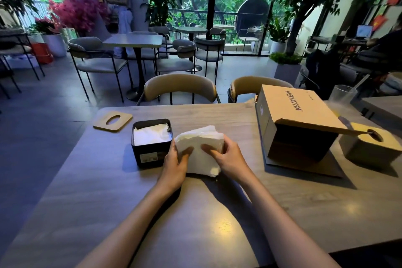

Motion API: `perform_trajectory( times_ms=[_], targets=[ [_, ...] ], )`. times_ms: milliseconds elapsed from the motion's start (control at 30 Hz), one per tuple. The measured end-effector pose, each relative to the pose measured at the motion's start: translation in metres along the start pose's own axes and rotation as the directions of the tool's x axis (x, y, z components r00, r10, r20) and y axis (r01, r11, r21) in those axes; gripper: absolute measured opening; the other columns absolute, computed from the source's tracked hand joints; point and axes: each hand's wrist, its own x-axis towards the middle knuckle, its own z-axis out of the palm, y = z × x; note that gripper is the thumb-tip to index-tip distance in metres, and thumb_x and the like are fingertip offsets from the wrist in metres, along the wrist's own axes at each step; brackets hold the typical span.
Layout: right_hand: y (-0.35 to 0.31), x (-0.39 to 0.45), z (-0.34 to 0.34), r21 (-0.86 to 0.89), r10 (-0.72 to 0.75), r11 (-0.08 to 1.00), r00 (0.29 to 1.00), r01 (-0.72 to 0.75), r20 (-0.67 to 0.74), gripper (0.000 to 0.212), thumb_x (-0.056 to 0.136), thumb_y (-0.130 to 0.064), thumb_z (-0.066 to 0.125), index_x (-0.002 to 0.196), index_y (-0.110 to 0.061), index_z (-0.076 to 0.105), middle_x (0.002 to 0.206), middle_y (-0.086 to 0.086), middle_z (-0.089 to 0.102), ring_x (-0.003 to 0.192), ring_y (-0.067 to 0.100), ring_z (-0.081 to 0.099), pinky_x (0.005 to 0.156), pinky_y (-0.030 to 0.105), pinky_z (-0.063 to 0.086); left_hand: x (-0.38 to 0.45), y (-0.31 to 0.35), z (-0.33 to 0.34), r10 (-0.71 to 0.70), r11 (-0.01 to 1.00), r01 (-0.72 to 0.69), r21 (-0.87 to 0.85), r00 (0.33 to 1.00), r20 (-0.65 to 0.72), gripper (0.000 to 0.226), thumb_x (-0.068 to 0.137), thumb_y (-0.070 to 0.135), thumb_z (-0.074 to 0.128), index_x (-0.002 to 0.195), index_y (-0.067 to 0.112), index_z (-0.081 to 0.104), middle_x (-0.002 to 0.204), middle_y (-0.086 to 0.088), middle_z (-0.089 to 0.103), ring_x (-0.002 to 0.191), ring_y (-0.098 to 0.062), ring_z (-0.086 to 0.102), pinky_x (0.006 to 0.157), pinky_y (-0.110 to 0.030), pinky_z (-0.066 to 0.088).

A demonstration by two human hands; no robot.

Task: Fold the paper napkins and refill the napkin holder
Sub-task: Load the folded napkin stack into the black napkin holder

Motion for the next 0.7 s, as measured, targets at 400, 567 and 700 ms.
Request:
perform_trajectory(
  times_ms=[400, 567, 700],
  targets=[
    [0.012, -0.006, 0.011, -0.115, 0.055, 0.992, 0.998, -0.052, 0.022, 0.027, 0.095, -0.006, 0.045, 0.119, -0.018, 0.047, 0.107, -0.002, 0.060, 0.102, 0.017, 0.057, 0.082, 0.025, 0.048, 0.000, -0.003, -0.001, 0.017, 0.985, -0.035, 0.166, 0.994, 0.105, 0.049, 0.099, 0.010, 0.057, 0.137, 0.027, 0.032, 0.126, 0.002, 0.058, 0.119, -0.012, 0.057, 0.101, -0.032, 0.049],
    [0.022, -0.010, 0.012, -0.200, 0.021, 0.979, 0.998, -0.032, -0.055, 0.015, 0.099, -0.029, 0.054, 0.113, -0.032, 0.050, 0.103, -0.017, 0.062, 0.098, 0.005, 0.059, 0.077, 0.013, 0.044, 0.001, -0.004, -0.001, 0.041, 0.960, -0.074, 0.270, 0.991, 0.128, 0.040, 0.099, 0.017, 0.054, 0.123, 0.040, 0.032, 0.117, 0.013, 0.056, 0.107, 0.010, 0.056, 0.089, -0.024, 0.052],
    [0.035, -0.012, 0.007, -0.493, -0.007, 0.870, 1.000, 0.002, -0.008, 0.032, 0.097, -0.041, 0.057, 0.125, -0.026, 0.055, 0.112, -0.006, 0.063, 0.113, 0.016, 0.051, 0.094, 0.032, 0.030, 0.002, -0.008, -0.006, 0.034, 0.941, -0.083, 0.329, 0.988, 0.152, 0.034, 0.099, 0.022, 0.055, 0.116, 0.040, 0.032, 0.111, 0.012, 0.057, 0.103, 0.006, 0.057, 0.083, -0.022, 0.050]
  ],
)
